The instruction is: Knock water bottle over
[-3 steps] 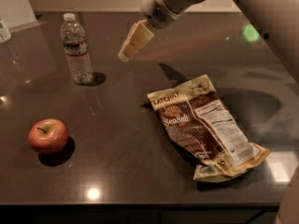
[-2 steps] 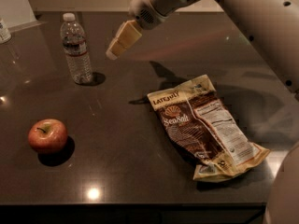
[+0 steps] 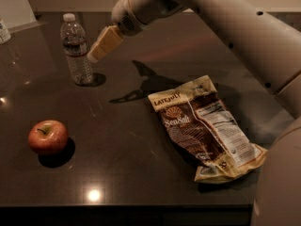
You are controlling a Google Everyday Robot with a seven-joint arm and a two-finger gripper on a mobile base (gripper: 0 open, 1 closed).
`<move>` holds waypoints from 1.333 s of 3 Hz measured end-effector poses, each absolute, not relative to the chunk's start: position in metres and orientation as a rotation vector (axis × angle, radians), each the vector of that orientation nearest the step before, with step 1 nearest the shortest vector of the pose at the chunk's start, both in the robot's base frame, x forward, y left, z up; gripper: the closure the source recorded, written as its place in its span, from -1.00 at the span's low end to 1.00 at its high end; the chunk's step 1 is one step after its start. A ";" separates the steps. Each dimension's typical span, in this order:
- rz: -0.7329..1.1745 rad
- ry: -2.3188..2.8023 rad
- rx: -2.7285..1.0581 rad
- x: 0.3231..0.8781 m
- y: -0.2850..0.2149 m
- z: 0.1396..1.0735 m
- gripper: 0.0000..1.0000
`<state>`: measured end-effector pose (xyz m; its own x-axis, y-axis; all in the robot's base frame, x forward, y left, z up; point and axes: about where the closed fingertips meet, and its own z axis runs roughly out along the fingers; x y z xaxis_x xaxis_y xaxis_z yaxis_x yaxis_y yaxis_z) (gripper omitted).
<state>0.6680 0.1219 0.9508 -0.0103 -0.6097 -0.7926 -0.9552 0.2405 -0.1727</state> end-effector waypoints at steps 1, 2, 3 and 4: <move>0.618 1.686 -1.450 0.665 0.144 0.946 -1.00; 0.660 1.657 -1.444 0.663 0.162 0.942 -1.00; 0.679 1.632 -1.438 0.668 0.177 0.944 -1.00; 0.703 1.619 -1.444 0.671 0.191 0.945 -1.00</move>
Offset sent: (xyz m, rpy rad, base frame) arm -0.0059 0.0581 -0.0100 0.1307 0.0298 0.0686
